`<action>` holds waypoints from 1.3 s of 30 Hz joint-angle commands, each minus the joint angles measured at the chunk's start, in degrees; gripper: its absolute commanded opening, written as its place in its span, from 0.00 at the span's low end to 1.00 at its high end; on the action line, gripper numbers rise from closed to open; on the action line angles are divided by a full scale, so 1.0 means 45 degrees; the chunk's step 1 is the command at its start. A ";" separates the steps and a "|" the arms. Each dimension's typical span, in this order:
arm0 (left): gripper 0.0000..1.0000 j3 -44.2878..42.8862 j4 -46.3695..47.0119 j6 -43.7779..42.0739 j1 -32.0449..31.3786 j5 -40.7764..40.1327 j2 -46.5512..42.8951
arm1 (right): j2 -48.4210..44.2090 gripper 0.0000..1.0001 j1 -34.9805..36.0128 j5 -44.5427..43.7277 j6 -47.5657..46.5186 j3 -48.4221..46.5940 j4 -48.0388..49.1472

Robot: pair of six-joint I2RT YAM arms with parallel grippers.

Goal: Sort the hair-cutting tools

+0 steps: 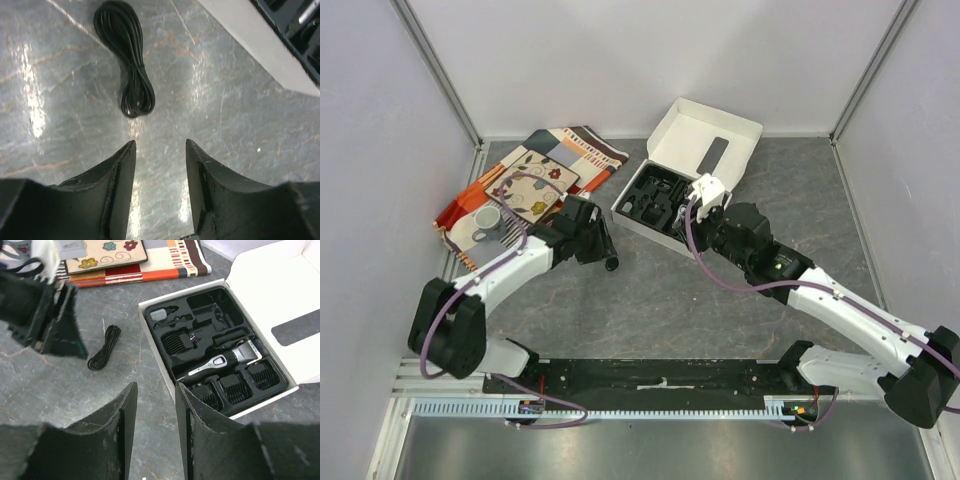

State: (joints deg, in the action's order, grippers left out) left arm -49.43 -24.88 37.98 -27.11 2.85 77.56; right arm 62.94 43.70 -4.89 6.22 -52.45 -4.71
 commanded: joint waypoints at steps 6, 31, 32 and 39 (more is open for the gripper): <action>0.54 -0.2315 0.0373 -0.0099 -0.0010 -0.1590 0.3192 | -0.0782 0.43 0.0425 -0.0028 0.0200 0.0873 0.0558; 0.23 -0.4094 0.0198 -0.0217 -0.0010 -0.2607 0.6710 | -0.0900 0.43 0.0523 0.0363 -0.0229 0.1752 0.0519; 0.19 -0.4094 0.0198 -0.0217 -0.0010 -0.2607 0.6652 | -0.0900 0.43 0.0523 0.0382 -0.0210 0.1752 0.0481; 0.02 -0.3646 -0.0056 -0.0197 -0.0029 -0.2199 0.5052 | -0.0861 0.43 0.0523 0.0460 -0.0093 0.1733 0.0480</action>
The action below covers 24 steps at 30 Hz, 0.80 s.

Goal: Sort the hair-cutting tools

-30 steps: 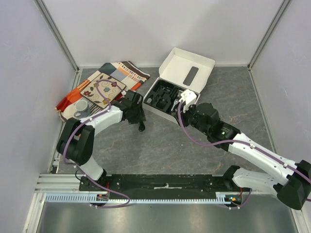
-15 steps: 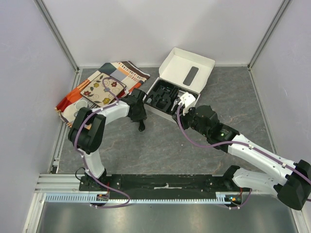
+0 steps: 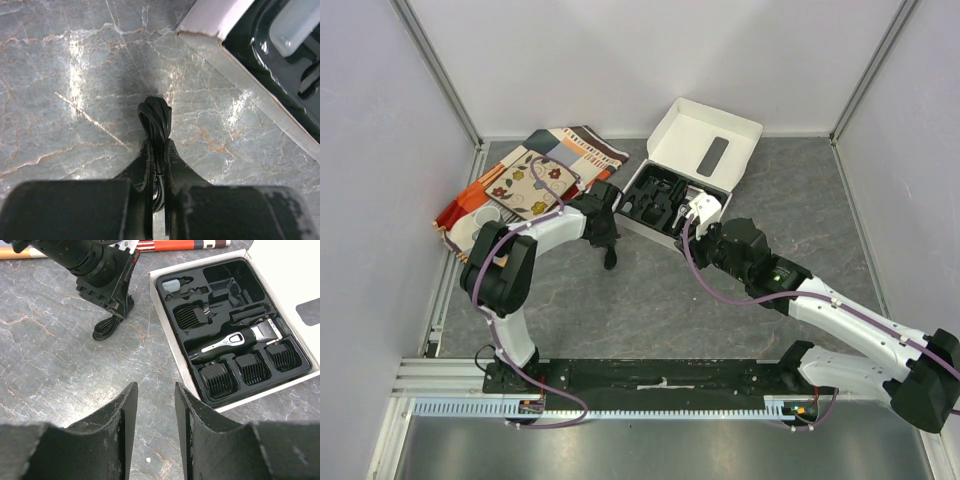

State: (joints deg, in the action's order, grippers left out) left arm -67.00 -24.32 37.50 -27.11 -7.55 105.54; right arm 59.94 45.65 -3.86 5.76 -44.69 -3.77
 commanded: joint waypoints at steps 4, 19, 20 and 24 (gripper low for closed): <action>0.02 0.0475 -0.0456 -0.0012 -0.0146 0.0778 -0.2434 | -0.0352 0.43 0.0110 0.0135 0.0029 0.0008 0.0252; 0.02 -0.4853 -0.1510 -0.1007 -0.0518 0.2673 -0.0998 | -0.0879 0.43 0.0090 -0.0939 0.0263 0.0047 0.0018; 0.02 -0.5688 -0.1588 -0.1027 -0.0518 0.2732 -0.0721 | -0.0918 0.43 0.0090 -0.0959 0.0263 0.0067 0.0018; 0.02 -0.7393 -0.1706 -0.0873 -0.0498 0.2849 0.0646 | -0.0977 0.43 0.0090 -0.0979 0.0400 0.0223 0.0076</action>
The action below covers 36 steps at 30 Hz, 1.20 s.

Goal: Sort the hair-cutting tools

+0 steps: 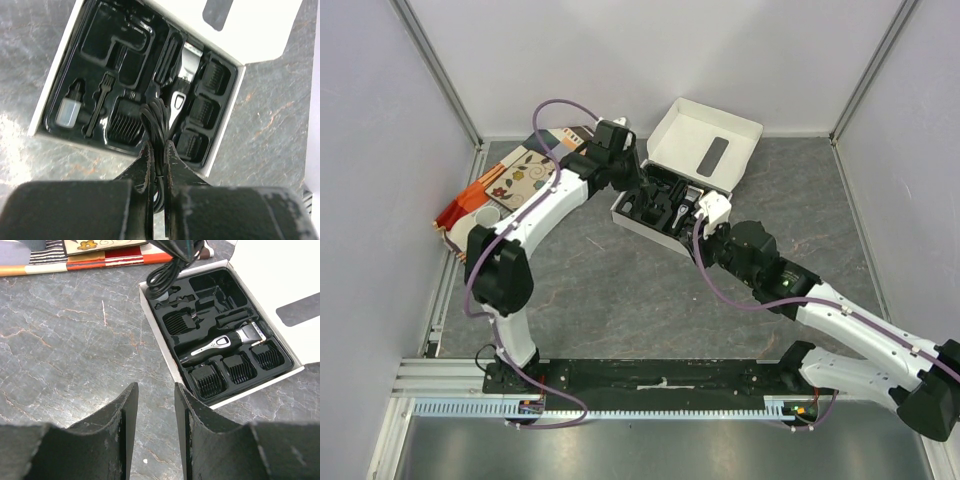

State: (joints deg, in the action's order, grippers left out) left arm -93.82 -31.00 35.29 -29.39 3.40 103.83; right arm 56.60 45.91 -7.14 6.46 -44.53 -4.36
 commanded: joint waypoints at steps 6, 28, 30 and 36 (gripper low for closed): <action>0.02 -0.2978 0.0638 0.1138 -0.0013 0.0925 0.2725 | -0.0312 0.42 0.0052 -0.0562 0.0283 0.0638 0.0675; 0.06 -0.6358 0.2437 0.2627 0.0494 0.0084 0.6555 | -0.0704 0.42 0.0032 -0.0094 0.0479 0.1927 0.1379; 0.07 -0.6319 0.2379 0.2569 0.0651 0.0162 0.6653 | -0.0567 0.42 0.0032 0.0003 0.0479 0.1928 0.1476; 0.08 -0.6242 0.2202 0.2217 0.1042 0.0358 0.6965 | -0.0156 0.42 0.0032 0.0121 0.0518 0.2006 0.1808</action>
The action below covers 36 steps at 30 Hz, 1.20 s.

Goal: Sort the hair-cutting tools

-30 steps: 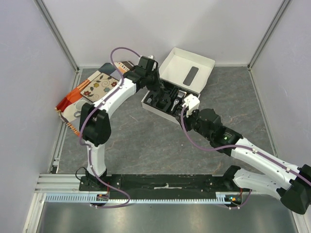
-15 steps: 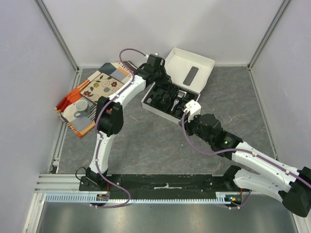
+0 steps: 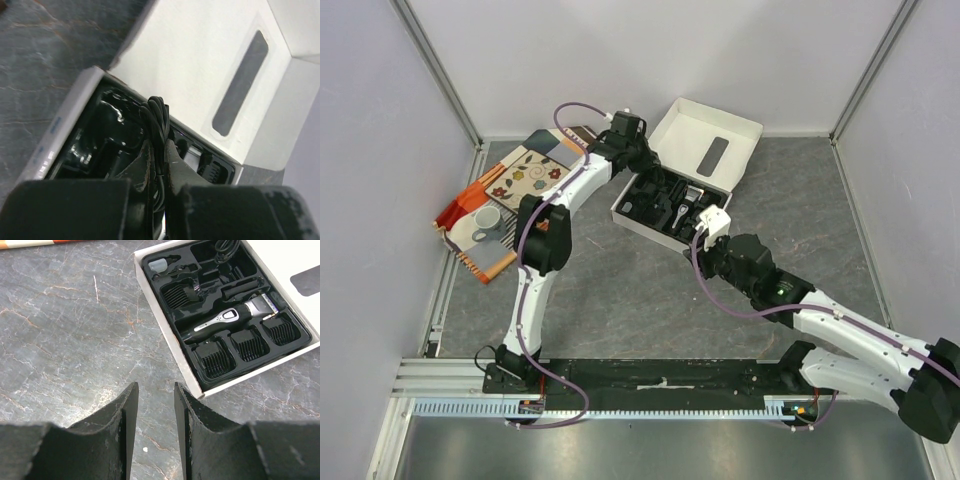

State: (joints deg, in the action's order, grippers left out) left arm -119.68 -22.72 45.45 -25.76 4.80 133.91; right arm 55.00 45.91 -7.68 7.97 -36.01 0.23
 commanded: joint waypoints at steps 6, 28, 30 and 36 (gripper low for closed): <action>0.09 -0.0339 0.0498 -0.0159 0.0255 0.0242 0.0477 | 0.0687 0.42 0.0032 0.0320 0.0241 0.0131 0.1140; 0.35 0.1791 0.1845 0.0115 0.0021 0.0964 -0.0187 | 0.0765 0.43 0.0051 0.0574 0.0359 0.0365 0.1316; 0.42 0.1693 0.1846 0.0115 0.0021 0.1159 -0.0206 | 0.0843 0.44 0.0032 0.0594 0.0358 0.0366 0.1336; 0.49 0.1654 0.1846 -0.0081 0.0001 0.1258 -0.0752 | 0.0805 0.48 0.0032 -0.0010 0.0436 0.0287 0.1569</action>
State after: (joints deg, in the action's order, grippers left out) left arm -111.04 -16.34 45.58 -25.47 9.15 135.72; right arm 59.57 45.91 -5.98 9.06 -34.68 4.12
